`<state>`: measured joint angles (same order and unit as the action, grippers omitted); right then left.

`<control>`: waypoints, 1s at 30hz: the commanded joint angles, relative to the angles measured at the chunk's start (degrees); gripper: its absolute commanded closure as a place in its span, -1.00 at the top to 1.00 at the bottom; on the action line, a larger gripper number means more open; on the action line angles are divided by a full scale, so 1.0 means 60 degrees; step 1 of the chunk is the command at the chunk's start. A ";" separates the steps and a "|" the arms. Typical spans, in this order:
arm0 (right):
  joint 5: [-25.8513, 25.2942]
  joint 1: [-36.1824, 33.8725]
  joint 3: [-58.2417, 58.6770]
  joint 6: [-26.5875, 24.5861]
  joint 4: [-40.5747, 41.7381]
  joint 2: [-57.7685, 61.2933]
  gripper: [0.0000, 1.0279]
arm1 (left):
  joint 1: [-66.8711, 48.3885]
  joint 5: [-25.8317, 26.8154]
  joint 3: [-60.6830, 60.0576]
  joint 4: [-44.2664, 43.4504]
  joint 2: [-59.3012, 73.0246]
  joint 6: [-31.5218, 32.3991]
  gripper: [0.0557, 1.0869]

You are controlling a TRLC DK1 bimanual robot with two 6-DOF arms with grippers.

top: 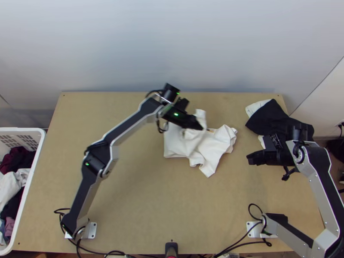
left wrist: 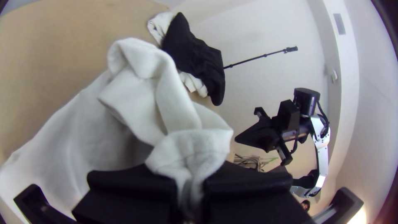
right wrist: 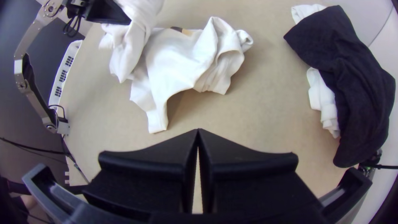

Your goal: Fold the t-shirt

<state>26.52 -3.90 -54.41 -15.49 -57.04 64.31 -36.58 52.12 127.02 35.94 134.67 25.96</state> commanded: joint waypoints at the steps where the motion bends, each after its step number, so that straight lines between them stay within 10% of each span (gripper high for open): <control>1: -0.0099 -0.0082 0.0207 0.0252 0.0087 -0.0055 -0.94 | -0.0818 -0.0014 0.0583 -0.1245 0.0904 0.0420 -0.79; 4: -0.0129 -0.0009 0.0177 0.0457 0.0204 0.0077 -0.94 | -0.0994 0.0015 0.0583 -0.1230 0.1271 0.0581 -0.47; 7: -0.0187 0.0006 0.0075 0.0589 0.0248 0.0150 -0.91 | -0.1169 -0.0014 0.0465 -0.1201 0.1315 0.0552 0.98; 30: -0.0451 0.0006 0.0207 0.0618 0.0043 -0.0407 -0.86 | 0.0266 -0.0176 0.0568 -0.2841 0.0333 0.1050 0.91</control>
<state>24.40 -3.97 -53.39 -11.42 -56.49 63.11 -38.04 51.00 130.69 17.91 139.46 34.50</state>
